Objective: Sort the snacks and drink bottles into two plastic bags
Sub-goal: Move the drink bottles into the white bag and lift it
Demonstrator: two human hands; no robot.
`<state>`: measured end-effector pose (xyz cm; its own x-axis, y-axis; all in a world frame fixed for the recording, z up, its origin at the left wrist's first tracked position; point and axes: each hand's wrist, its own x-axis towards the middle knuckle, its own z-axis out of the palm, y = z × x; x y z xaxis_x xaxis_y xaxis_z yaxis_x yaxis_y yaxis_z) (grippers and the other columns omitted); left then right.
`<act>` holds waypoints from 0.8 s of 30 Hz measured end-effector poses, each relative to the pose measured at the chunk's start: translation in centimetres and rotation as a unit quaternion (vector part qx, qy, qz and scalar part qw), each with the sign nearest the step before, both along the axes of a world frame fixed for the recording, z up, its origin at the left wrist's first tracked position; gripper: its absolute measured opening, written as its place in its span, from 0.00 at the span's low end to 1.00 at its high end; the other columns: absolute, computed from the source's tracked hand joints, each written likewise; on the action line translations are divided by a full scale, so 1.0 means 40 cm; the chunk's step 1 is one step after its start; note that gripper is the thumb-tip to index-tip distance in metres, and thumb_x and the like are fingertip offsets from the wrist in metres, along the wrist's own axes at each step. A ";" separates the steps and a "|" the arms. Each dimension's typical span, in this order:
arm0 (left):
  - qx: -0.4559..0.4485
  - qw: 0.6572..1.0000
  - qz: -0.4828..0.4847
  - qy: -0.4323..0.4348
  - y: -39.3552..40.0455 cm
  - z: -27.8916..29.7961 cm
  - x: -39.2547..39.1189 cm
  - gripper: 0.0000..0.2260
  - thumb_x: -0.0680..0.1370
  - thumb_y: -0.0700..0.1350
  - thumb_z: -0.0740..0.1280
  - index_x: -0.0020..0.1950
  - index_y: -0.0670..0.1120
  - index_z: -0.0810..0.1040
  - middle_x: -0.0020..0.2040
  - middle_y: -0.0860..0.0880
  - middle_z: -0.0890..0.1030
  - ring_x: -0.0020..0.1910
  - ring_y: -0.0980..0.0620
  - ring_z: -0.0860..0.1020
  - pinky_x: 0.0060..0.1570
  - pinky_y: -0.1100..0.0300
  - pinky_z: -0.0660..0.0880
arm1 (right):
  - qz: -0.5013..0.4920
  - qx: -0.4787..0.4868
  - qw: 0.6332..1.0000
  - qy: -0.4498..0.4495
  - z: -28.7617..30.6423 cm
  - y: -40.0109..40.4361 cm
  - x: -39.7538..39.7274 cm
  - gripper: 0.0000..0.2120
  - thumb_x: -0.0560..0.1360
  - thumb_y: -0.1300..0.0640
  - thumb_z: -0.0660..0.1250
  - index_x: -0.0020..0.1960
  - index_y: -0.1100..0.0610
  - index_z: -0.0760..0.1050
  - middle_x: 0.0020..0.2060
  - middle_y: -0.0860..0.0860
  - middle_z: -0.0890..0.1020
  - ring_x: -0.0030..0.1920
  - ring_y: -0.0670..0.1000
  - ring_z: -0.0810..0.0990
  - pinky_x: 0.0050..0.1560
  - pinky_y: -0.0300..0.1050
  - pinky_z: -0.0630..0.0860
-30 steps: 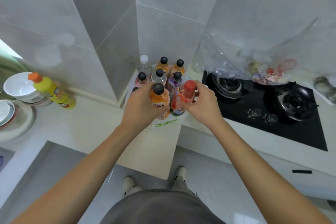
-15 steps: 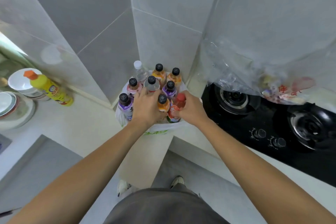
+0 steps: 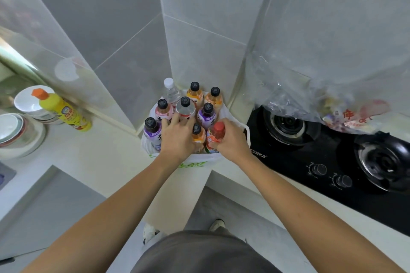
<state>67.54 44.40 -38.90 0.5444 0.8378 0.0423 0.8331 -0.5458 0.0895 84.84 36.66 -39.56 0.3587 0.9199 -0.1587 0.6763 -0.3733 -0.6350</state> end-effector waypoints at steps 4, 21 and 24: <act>0.014 0.999 -0.021 -0.023 0.000 0.002 -0.018 0.34 0.65 0.60 0.77 0.68 0.50 0.76 0.60 0.52 0.83 0.61 0.45 0.72 0.51 0.49 0.62 | 0.002 -0.018 1.000 -0.003 0.005 0.001 -0.010 0.28 0.64 0.50 0.82 0.58 0.47 0.71 0.53 0.46 0.80 0.54 0.51 0.79 0.54 0.52 0.78; -0.147 0.930 0.134 -0.309 0.070 0.007 -0.347 0.12 0.86 0.56 0.56 0.51 0.52 0.74 0.50 0.53 0.76 0.51 0.50 0.76 0.48 0.54 0.70 | -0.048 0.036 0.993 0.103 0.081 -0.041 0.022 0.32 0.76 0.37 0.70 0.74 0.52 0.72 0.70 0.47 0.75 0.70 0.46 0.71 0.72 0.49 0.67; -0.266 0.882 0.189 -0.340 0.111 -0.018 -0.336 0.17 0.86 0.56 0.54 0.49 0.49 0.78 0.51 0.48 0.80 0.54 0.43 0.78 0.51 0.52 0.70 | -0.085 0.059 0.993 0.053 0.066 -0.045 0.029 0.27 0.80 0.37 0.63 0.71 0.53 0.75 0.66 0.50 0.77 0.69 0.51 0.70 0.71 0.51 0.68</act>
<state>54.10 48.83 -39.62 0.2220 0.9538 -0.2025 0.6019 0.0293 0.7980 85.98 34.87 -36.91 0.4968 0.8622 -0.0988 0.5369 -0.3947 -0.7456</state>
